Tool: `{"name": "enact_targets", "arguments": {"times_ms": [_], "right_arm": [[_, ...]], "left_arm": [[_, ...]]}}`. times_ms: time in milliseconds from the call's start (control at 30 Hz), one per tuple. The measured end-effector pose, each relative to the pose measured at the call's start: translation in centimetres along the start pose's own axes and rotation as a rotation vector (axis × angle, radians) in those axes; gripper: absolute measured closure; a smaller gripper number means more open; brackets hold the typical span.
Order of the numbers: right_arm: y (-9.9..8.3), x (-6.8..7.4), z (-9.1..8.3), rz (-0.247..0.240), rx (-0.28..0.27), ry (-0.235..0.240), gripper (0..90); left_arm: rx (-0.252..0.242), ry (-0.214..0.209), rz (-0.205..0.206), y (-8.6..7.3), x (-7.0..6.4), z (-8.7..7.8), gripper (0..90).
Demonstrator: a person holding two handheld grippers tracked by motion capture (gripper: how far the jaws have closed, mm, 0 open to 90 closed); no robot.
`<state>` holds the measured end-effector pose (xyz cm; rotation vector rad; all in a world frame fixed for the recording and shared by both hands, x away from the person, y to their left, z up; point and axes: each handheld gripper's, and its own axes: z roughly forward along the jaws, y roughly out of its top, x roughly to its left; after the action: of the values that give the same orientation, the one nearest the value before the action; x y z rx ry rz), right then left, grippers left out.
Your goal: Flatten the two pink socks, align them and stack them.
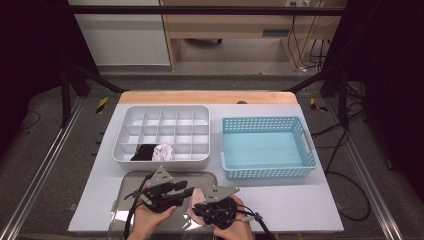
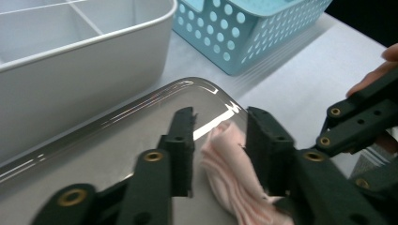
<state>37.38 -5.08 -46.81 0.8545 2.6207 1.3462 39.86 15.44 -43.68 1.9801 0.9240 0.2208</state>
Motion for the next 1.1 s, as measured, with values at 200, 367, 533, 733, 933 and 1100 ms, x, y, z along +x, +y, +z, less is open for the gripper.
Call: {"name": "enact_targets", "arguments": {"times_ms": [200,367,533,733,933,1100], "right_arm": [[0.1,0.1,-0.2,-0.004,0.009,-0.006,80.4],[0.0,-0.1,-1.0,-0.014,0.027,-0.028,77.4],[-0.2,-0.7,-2.0,-0.012,0.031,-0.085,74.6],[0.5,-1.1,-3.9,0.033,-0.037,-0.13,73.2],[0.6,-0.8,-3.6,0.059,-0.052,-0.132,73.8],[-1.2,-0.6,-2.4,0.074,-0.026,-0.115,74.1]], "left_arm": [[0.08,0.027,0.002,-0.4,0.3,1.8,51.9],[0.075,0.016,-0.035,-1.6,0.9,1.1,51.1],[0.059,0.014,-0.054,-2.8,0.3,0.5,49.2],[0.046,0.029,-0.081,-3.7,-0.1,0.4,47.0],[0.042,0.037,-0.076,-4.0,-0.5,0.3,45.8],[0.041,0.022,-0.071,-4.3,-0.6,0.3,44.9]]}}
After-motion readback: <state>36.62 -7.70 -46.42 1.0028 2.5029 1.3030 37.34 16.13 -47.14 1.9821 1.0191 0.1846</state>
